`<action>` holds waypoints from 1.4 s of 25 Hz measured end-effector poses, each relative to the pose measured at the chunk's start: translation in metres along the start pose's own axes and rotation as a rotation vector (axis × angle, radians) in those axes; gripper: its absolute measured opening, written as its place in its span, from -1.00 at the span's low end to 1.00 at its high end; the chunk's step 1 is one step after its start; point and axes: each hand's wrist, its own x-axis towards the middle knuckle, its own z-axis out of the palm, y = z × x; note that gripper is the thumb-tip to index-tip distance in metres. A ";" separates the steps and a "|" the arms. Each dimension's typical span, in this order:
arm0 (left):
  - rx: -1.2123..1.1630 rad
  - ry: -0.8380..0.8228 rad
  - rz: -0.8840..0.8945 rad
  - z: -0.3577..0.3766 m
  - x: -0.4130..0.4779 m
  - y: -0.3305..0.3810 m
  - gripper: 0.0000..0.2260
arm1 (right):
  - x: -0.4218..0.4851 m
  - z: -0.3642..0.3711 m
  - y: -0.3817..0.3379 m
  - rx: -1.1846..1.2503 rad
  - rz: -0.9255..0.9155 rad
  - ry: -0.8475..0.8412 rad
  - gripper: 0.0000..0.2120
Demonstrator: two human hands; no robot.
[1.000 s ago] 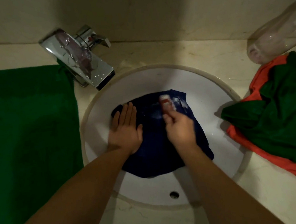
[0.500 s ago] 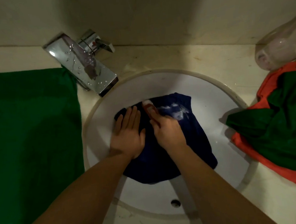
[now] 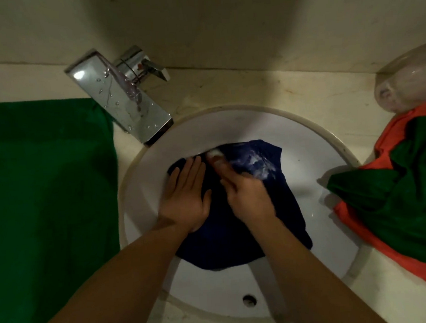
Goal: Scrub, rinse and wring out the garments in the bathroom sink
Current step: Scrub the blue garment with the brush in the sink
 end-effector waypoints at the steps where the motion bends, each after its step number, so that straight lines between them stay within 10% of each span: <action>1: 0.006 -0.017 0.002 -0.001 -0.001 -0.001 -0.39 | 0.000 -0.018 0.020 -0.017 0.128 0.030 -0.57; 5: -0.022 -0.032 0.027 -0.005 -0.001 0.003 -0.38 | -0.021 -0.046 0.044 0.003 0.495 0.188 -0.65; 10: 0.005 -0.022 -0.025 -0.003 0.002 0.004 -0.37 | -0.025 0.005 -0.010 0.066 0.022 -0.008 -0.52; 15: -0.034 -0.048 -0.010 -0.004 -0.001 0.005 -0.37 | -0.034 -0.064 0.044 0.012 0.554 0.198 -0.65; 20: -0.015 -0.011 -0.028 -0.005 0.002 0.007 -0.37 | -0.039 0.006 -0.012 0.096 0.136 -0.039 -0.61; 26: -0.010 -0.029 -0.035 -0.008 0.000 0.006 -0.38 | -0.039 -0.050 0.029 0.151 0.635 0.279 -0.65; 31: 0.000 -0.015 -0.034 -0.007 0.001 0.006 -0.40 | -0.045 -0.007 -0.012 0.240 0.248 -0.064 -0.65; 35: 0.011 -0.048 -0.052 -0.009 -0.001 0.005 -0.42 | -0.052 -0.063 0.037 -0.056 0.440 0.060 -0.63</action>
